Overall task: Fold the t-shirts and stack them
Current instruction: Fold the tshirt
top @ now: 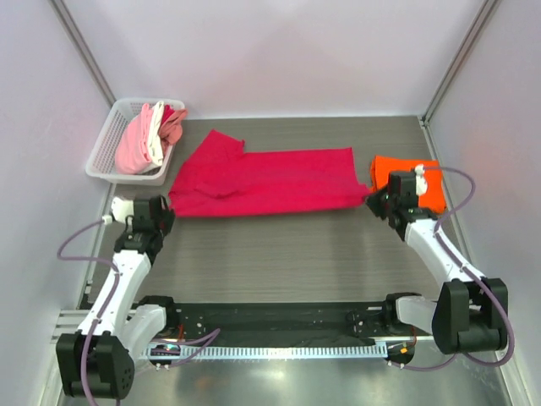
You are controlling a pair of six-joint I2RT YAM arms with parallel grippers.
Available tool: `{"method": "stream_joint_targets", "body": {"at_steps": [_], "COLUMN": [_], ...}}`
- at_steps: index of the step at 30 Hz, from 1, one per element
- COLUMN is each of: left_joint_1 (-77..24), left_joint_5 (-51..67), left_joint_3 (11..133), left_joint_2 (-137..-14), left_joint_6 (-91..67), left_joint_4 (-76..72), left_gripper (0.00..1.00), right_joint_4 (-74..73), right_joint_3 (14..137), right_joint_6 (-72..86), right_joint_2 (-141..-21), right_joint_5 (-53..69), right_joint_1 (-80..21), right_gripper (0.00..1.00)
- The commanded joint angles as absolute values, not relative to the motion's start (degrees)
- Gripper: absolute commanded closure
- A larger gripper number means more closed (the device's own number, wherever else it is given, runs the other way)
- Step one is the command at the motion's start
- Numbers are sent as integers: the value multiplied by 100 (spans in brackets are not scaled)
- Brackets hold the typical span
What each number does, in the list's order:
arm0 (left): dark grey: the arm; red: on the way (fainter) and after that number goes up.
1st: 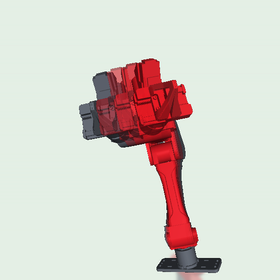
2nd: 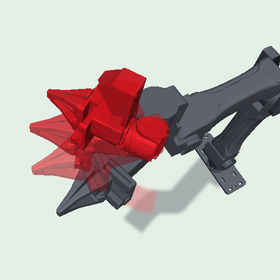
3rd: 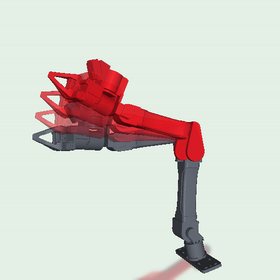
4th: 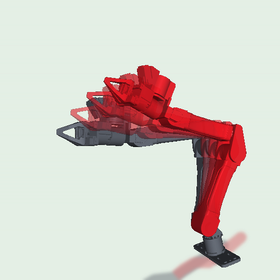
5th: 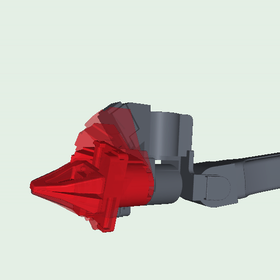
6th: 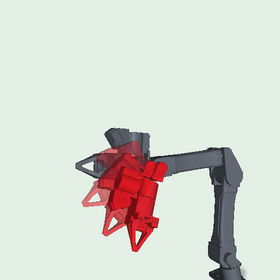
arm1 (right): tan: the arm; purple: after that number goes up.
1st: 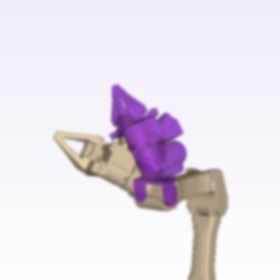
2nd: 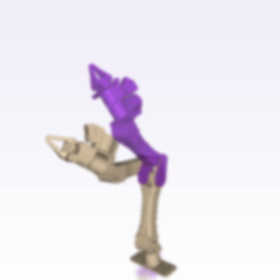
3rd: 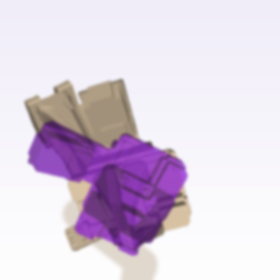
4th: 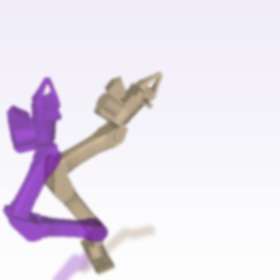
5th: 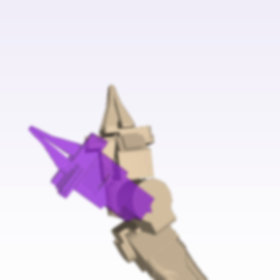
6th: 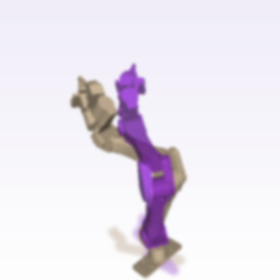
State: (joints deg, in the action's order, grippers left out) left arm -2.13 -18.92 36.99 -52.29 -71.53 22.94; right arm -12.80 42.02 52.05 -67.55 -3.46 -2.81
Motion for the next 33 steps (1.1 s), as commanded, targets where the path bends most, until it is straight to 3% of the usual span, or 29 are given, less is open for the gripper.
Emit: {"method": "stream_joint_targets", "body": {"at_steps": [1, 7, 16, 19, 27, 33], "left_joint_1": [-185, -184, -185, -185, -185, -176], "left_joint_5": [-2013, -1793, -1846, -1942, -2144, -2250], "left_joint_3": [2902, 2119, 2074, 2565, 6060, 5460], "left_joint_2": [-4958, -4589, -4060, -4446, -6028, -5802], "left_joint_6": [-7233, -7216, -7330, -7348, -6663, -6548], "left_joint_4": [2681, 2689, 2795, 2497, 3189, 3296], "left_gripper": [100, 100, 100, 100, 100, 100], "right_joint_4": [-1538, -1512, -1477, -1354, -1564, -1582], "right_joint_3": [3482, 2480, 2478, 3066, 4965, 5010], "right_joint_6": [5370, 5405, 5388, 5291, 5229, 5203], "right_joint_2": [-6330, -5793, -5712, -6160, -7189, -7102], "right_joint_5": [-597, -607, -694, -729, -510, -413], "right_joint_1": [-246, -246, -246, -246, -80, -79], "right_gripper": [99, 96, 96, 98, 99, 99]}}
